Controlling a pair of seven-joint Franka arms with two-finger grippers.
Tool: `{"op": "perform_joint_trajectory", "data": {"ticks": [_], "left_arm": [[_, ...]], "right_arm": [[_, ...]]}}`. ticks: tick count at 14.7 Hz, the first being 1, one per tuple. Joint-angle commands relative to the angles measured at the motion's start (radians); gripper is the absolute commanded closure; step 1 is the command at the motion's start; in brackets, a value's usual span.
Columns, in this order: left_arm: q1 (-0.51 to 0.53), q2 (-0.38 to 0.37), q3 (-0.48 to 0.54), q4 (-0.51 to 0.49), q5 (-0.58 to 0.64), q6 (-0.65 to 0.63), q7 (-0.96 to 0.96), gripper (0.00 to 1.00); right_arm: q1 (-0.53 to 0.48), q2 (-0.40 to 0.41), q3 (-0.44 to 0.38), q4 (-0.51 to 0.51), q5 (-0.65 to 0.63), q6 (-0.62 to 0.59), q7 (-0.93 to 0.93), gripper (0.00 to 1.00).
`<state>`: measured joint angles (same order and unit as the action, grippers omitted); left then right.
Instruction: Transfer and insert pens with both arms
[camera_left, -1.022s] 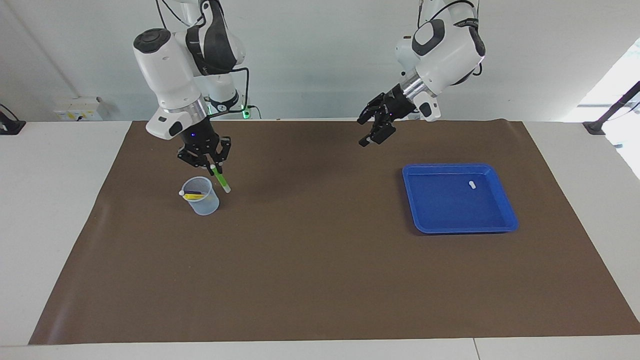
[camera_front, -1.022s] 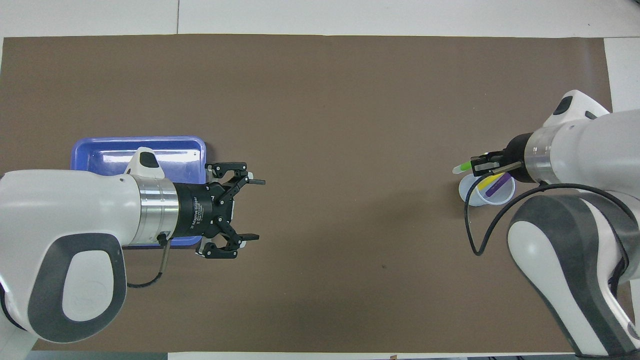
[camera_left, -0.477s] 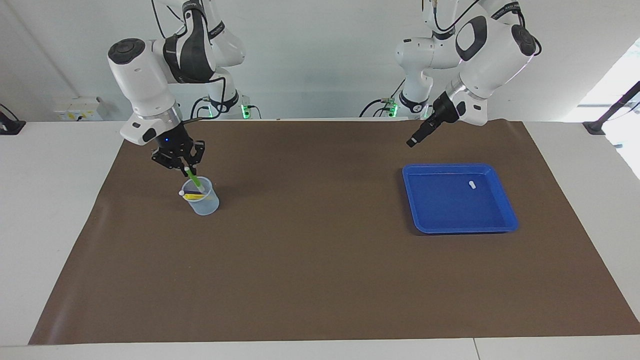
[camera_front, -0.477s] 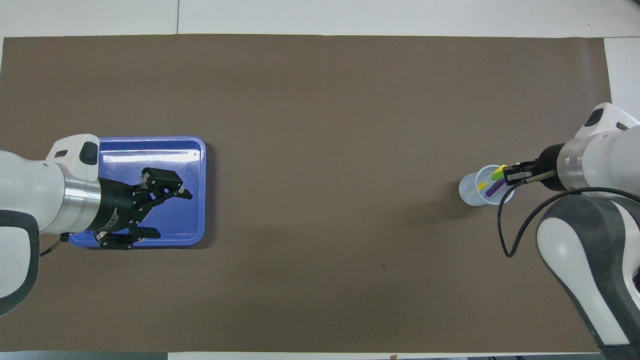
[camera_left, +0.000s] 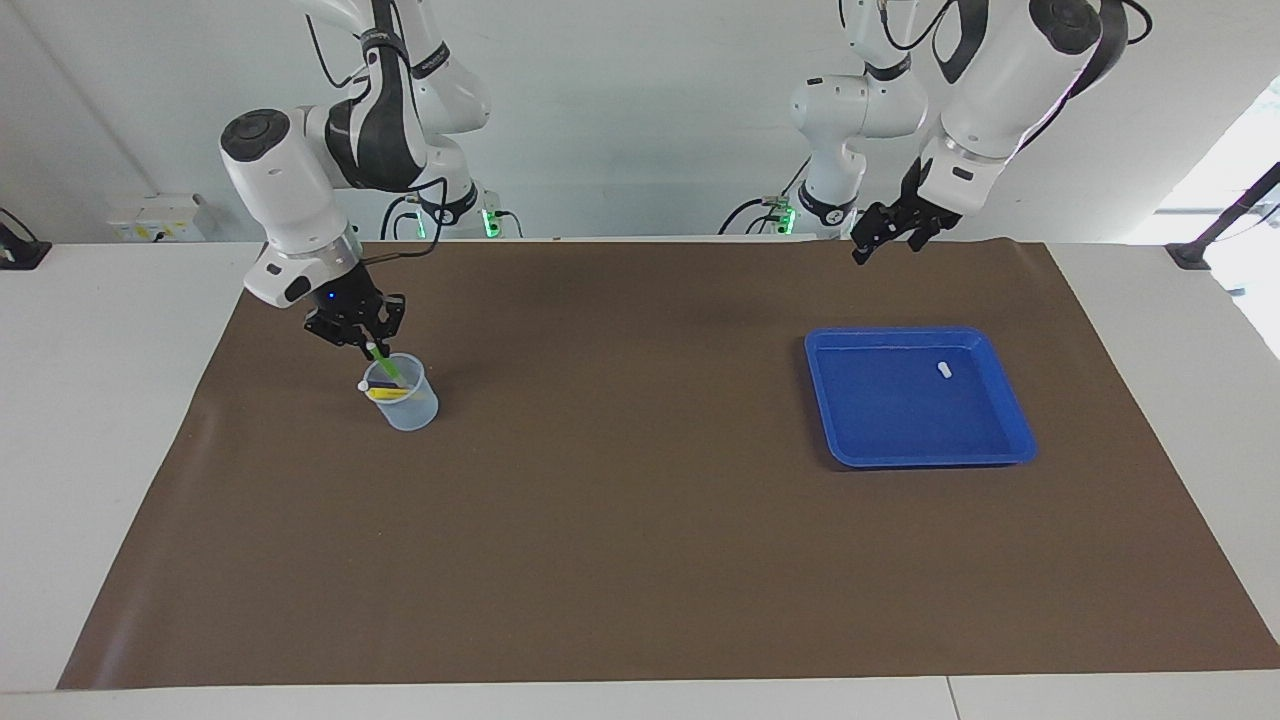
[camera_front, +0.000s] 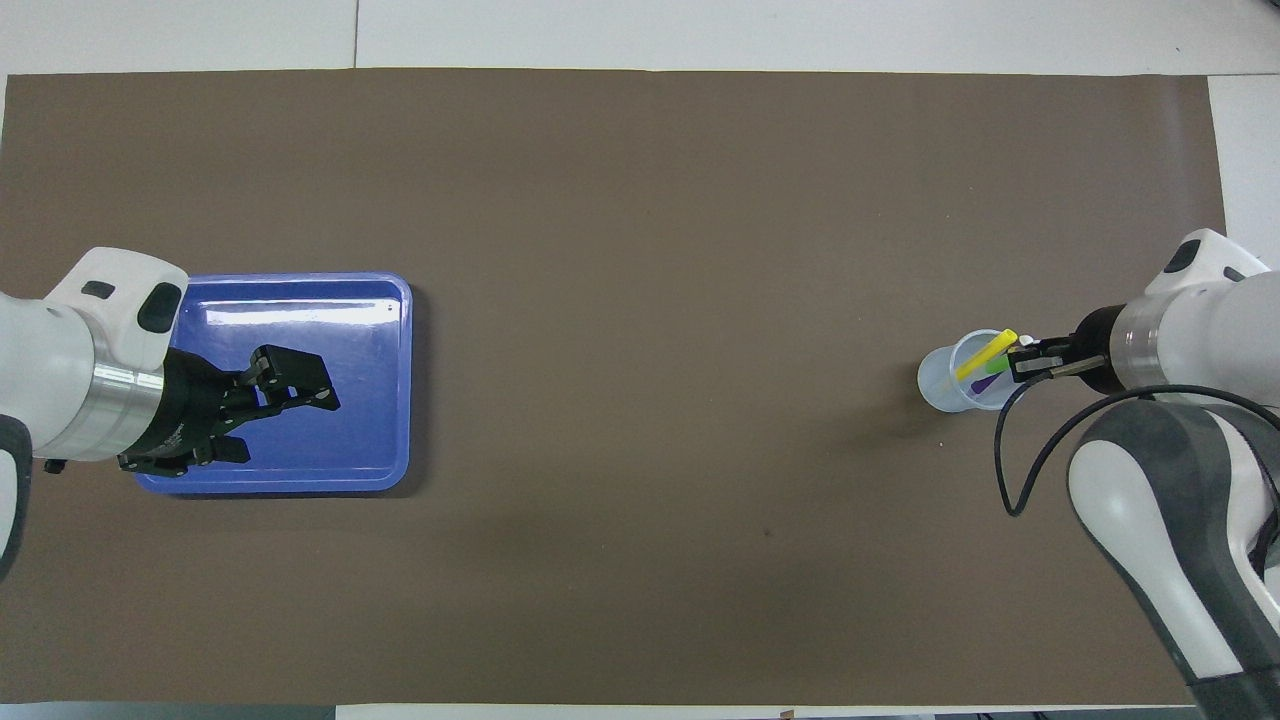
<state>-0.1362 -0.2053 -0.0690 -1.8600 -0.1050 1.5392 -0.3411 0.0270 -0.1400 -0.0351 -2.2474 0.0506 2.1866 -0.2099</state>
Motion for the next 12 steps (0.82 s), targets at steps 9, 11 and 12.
{"op": "perform_joint_trajectory", "data": {"ticks": [9,11,12], "left_arm": [[-0.046,0.184,0.067,0.345,0.071,-0.228,0.204,0.0],[-0.048,0.188,0.064,0.334,0.071,-0.199,0.206,0.0],[-0.048,0.188,0.061,0.325,0.071,-0.171,0.208,0.0]], "right_arm": [[-0.012,0.014,0.004,-0.005,-0.001,0.058,-0.003,0.0],[-0.012,0.017,0.003,0.025,-0.001,0.048,-0.006,0.0],[-0.012,0.016,-0.005,0.032,-0.001,0.047,-0.006,0.0]]}}
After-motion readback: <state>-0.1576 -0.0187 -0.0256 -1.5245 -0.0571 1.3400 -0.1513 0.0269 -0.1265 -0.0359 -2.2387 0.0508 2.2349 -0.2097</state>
